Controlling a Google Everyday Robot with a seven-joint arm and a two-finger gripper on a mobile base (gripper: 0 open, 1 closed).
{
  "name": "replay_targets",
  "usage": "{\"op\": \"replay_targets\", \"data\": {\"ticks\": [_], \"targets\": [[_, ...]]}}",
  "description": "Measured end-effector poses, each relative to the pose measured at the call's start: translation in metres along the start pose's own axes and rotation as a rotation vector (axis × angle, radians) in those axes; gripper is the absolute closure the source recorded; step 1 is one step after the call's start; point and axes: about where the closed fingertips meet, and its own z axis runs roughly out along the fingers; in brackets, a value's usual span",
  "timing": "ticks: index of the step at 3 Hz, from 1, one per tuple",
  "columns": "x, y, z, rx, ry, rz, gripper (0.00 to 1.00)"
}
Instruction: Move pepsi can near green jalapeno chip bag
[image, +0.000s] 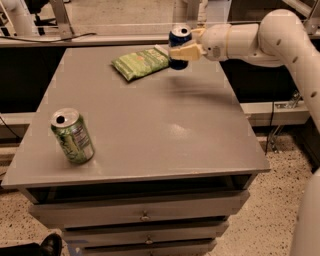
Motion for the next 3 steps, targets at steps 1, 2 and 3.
{"op": "replay_targets", "data": {"ticks": [1, 2, 3], "targets": [[0.012, -0.022, 0.02, 0.013, 0.014, -0.004, 1.0], [0.023, -0.034, 0.03, 0.024, 0.033, -0.004, 1.0], [0.032, -0.042, 0.034, 0.033, 0.05, -0.003, 1.0]]}}
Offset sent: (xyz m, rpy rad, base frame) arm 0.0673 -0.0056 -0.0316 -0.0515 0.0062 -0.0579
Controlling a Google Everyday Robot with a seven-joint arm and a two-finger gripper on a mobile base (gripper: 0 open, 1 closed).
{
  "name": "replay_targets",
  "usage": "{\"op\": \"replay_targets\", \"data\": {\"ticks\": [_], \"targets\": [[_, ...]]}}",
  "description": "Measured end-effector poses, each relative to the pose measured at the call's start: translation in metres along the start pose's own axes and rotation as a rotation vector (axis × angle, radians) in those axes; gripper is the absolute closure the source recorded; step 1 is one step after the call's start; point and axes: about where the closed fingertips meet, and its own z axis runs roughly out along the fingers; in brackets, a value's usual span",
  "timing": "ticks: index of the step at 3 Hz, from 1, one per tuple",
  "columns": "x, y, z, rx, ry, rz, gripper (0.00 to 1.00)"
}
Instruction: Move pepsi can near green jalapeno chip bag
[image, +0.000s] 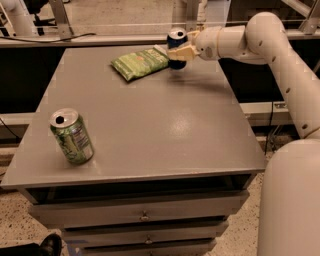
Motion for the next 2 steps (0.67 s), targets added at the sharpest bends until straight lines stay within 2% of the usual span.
{"op": "replay_targets", "data": {"ticks": [1, 2], "targets": [[0.0071, -0.0037, 0.0, 0.008, 0.015, 0.005, 1.0], [0.0145, -0.0054, -0.0019, 0.019, 0.028, 0.019, 0.82]]}}
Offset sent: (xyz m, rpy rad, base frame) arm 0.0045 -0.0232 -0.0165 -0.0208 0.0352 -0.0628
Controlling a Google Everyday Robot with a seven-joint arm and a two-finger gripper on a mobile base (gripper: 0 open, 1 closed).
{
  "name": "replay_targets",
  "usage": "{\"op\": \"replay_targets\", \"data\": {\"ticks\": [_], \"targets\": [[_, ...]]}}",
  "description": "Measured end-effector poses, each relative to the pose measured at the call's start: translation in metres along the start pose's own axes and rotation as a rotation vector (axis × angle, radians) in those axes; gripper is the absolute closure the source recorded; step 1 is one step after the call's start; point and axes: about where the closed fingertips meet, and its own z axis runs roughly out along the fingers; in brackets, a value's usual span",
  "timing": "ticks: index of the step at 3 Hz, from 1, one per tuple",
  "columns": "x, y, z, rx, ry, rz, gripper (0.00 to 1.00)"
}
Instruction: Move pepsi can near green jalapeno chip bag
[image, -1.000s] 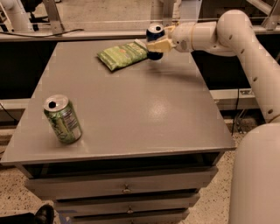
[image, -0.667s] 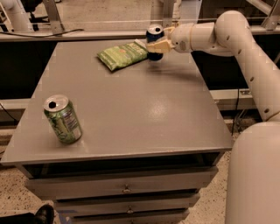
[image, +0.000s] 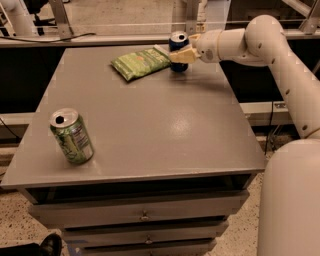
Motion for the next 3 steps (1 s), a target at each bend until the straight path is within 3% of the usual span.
{"op": "replay_targets", "data": {"ticks": [3], "targets": [[0.0125, 0.0026, -0.0003, -0.001, 0.019, 0.032, 0.13]]}}
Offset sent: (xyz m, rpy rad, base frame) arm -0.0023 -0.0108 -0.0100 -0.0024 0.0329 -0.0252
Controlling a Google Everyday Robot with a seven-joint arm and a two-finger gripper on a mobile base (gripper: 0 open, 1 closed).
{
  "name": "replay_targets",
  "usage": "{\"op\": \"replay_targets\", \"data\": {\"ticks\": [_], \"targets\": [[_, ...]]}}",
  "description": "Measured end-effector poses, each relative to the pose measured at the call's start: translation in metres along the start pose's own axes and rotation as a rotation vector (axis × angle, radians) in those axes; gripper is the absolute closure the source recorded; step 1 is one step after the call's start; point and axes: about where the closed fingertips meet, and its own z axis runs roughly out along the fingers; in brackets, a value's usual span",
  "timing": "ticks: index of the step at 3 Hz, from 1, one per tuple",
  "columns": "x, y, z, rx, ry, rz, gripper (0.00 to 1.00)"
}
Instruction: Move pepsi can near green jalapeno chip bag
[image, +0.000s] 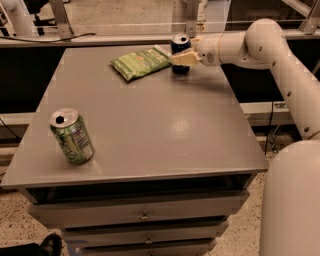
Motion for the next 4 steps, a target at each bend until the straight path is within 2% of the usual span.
{"op": "replay_targets", "data": {"ticks": [1, 2, 3, 4], "targets": [[0.002, 0.003, 0.001, -0.009, 0.002, 0.01, 0.0], [0.004, 0.009, 0.001, -0.02, 0.0, 0.022, 0.0], [0.004, 0.014, -0.012, -0.011, -0.007, 0.039, 0.0], [0.001, 0.018, -0.046, 0.024, -0.024, 0.051, 0.0]]}}
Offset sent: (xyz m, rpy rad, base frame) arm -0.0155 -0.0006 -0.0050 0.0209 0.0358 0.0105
